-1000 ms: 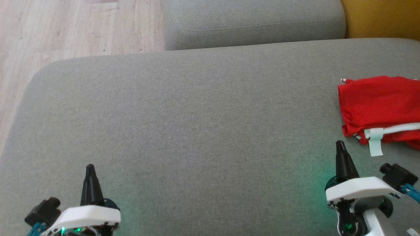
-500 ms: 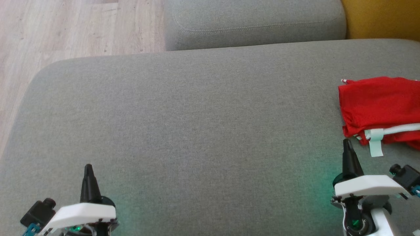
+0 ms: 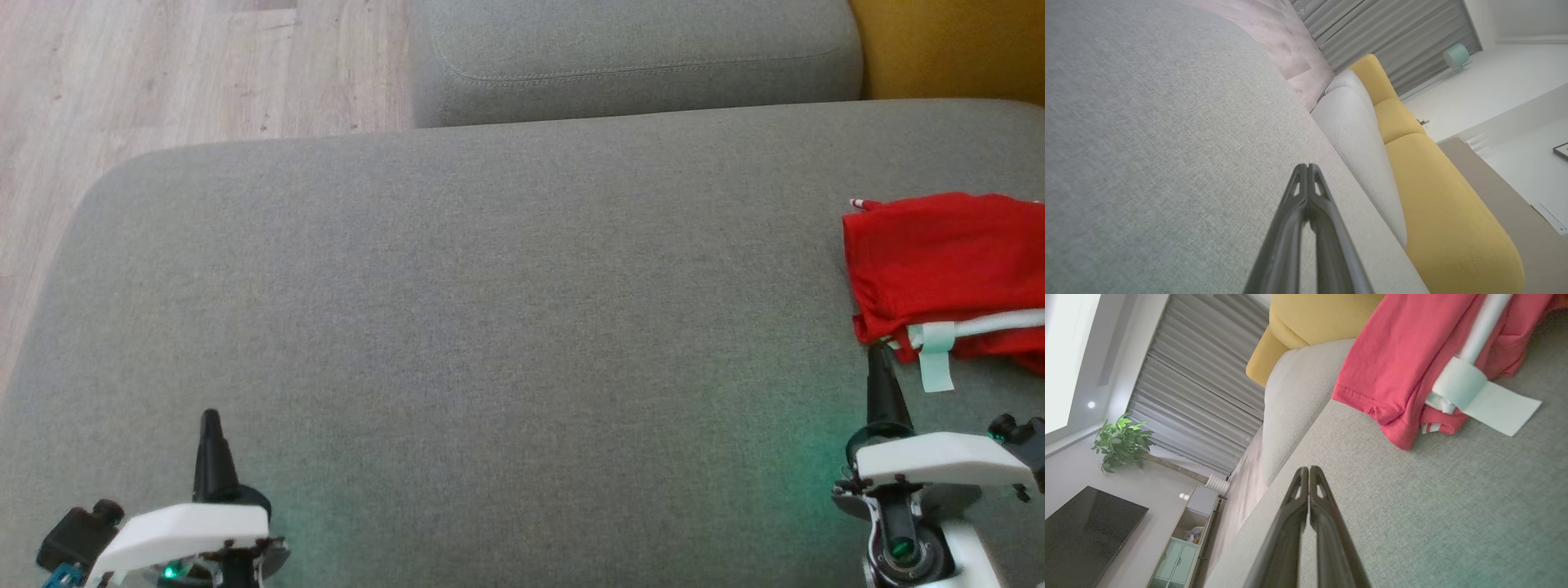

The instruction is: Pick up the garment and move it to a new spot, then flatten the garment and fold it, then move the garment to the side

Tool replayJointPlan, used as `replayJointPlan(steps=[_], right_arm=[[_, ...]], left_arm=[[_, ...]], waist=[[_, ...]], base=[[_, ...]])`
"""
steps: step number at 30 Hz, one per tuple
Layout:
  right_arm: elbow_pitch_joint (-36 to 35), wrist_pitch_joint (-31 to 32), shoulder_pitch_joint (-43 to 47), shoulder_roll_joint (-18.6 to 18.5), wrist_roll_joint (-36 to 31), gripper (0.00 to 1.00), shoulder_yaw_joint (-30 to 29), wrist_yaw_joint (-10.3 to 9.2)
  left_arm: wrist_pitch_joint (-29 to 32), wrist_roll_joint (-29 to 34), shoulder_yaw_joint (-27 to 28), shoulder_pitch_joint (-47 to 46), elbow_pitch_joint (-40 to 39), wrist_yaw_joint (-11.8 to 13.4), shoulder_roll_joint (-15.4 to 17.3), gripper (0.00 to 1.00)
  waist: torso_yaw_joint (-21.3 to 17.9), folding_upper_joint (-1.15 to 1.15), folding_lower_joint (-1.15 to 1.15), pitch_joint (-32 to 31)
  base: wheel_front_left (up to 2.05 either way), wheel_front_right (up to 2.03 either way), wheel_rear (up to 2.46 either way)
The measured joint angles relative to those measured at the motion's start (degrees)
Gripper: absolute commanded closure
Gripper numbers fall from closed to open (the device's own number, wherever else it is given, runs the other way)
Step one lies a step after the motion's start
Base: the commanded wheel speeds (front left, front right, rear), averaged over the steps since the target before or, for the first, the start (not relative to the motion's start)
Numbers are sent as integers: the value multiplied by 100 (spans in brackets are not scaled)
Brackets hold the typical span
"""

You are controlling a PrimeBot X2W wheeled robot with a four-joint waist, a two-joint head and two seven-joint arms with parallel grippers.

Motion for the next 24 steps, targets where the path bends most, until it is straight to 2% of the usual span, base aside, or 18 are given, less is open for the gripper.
replayJointPlan(steps=[24], right_arm=[[-248,407,4,0,1570,100,-219,-1]], left_arm=[[423,-1406,115,-7,-101,-9,-1,100]], waist=[[25,0,0,-26]], base=[[0,0,0]])
